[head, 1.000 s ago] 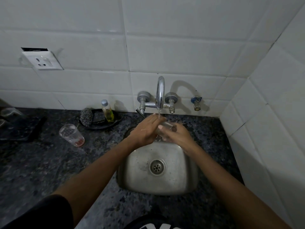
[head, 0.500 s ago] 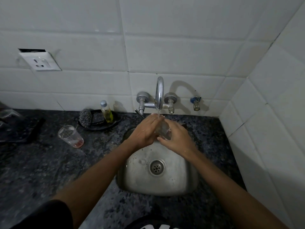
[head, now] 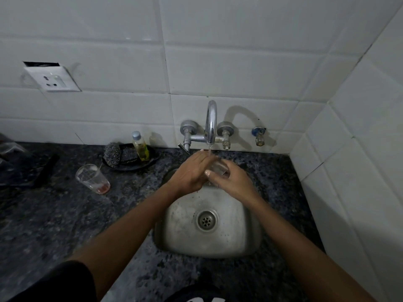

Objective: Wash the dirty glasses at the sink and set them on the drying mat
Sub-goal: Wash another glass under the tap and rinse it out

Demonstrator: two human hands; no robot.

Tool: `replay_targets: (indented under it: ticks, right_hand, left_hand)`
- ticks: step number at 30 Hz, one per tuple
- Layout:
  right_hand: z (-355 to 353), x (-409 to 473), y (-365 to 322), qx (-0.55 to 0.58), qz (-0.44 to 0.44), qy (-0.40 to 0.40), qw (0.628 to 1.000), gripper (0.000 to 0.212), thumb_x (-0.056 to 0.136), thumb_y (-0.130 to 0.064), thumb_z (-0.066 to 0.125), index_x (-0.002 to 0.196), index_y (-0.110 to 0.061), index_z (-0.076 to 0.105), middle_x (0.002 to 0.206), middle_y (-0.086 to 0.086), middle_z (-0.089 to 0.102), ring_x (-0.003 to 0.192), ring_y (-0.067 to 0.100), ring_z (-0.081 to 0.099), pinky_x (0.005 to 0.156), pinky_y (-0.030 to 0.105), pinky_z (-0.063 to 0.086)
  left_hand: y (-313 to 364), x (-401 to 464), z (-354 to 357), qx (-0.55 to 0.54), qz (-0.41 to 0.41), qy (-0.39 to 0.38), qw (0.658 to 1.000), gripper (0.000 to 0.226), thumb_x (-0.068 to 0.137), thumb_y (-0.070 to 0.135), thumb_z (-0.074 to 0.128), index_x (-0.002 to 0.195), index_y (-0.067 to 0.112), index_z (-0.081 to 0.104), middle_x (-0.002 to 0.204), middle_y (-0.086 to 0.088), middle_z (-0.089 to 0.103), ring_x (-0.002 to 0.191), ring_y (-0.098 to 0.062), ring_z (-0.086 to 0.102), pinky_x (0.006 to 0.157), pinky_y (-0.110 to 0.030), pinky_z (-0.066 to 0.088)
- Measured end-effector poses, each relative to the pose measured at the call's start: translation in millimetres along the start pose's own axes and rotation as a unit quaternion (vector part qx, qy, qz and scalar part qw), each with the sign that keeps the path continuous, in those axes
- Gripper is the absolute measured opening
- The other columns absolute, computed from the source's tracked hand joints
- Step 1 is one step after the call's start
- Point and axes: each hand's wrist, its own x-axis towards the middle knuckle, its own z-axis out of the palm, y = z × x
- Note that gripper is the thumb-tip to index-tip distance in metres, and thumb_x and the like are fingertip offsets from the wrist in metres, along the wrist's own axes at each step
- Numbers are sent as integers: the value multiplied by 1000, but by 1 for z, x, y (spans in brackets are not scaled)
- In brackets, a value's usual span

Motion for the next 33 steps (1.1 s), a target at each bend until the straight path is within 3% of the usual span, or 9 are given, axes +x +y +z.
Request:
replay_targets:
  ticks: [3,8,14,20,22,25,28,31,33]
  right_hand:
    - [-7,8,-1,7,33,-42,999,35,83,-55,78,103,-26,75,90,-5,78,85,10,75,84,39,63]
    - [3,9,4,-187,-119,32,975,67,79,-51,80,138,-23,60,120,-5,68,108,10,65,94,32,56]
    - [7,7,-8,24,7,31,999,59,79,-49,88,125,-21,64,111,-7,74,95,3,70,86,30,61]
    - [5,13,-6,-121,-159,60,978,62,75,-34,92,129,-17,66,118,0,65,102,14,65,87,38,59]
    - [1,15,-5,-136,-185,52,972,65,74,-26,92,131,-16,65,122,1,62,108,17,62,91,41,57]
    - [-3,17,-3,-173,-224,29,959,64,76,-23,91,134,-15,65,127,2,59,118,20,58,99,43,53]
    - [-8,20,0,-205,-273,10,940,61,81,-29,89,136,-16,63,129,2,57,121,20,55,102,41,50]
    - [-7,24,2,-249,-319,-14,914,64,85,-28,86,141,-13,61,140,9,56,132,26,52,110,40,48]
    - [-5,25,3,-294,-350,-28,889,68,87,-29,84,146,-9,56,148,13,52,140,29,47,115,41,45]
  left_hand:
    - [0,-5,2,-4,2,-1,1000,48,94,6,70,138,-5,56,132,-21,62,123,-37,59,113,-48,43]
    - [-2,-1,-2,-21,-16,1,1000,57,85,0,72,138,-6,54,131,-21,61,123,-35,58,112,-42,44]
    - [-9,-3,-6,-26,-35,11,999,39,95,12,73,129,-1,60,127,-15,63,116,-31,59,103,-39,47]
    - [-9,-1,3,-140,-190,6,972,57,75,16,82,127,8,61,121,-5,60,112,-20,58,94,-35,52]
    - [-9,3,0,-264,-291,-30,919,66,72,7,90,130,9,59,125,-5,64,113,-21,66,95,-37,57]
    - [-11,0,-9,-561,-397,-78,723,68,84,-12,69,145,11,49,145,-15,58,131,-38,61,103,-52,57]
    - [-17,-3,-9,-707,-439,-49,553,66,85,11,59,151,7,51,152,-22,55,130,-43,60,109,-58,48]
    - [-3,6,-2,-656,-496,-2,568,45,104,36,54,136,6,65,128,-14,72,111,-30,71,90,-46,59]
    - [8,10,6,-646,-503,22,574,30,110,26,47,118,8,70,97,-4,78,88,-18,75,71,-35,61]
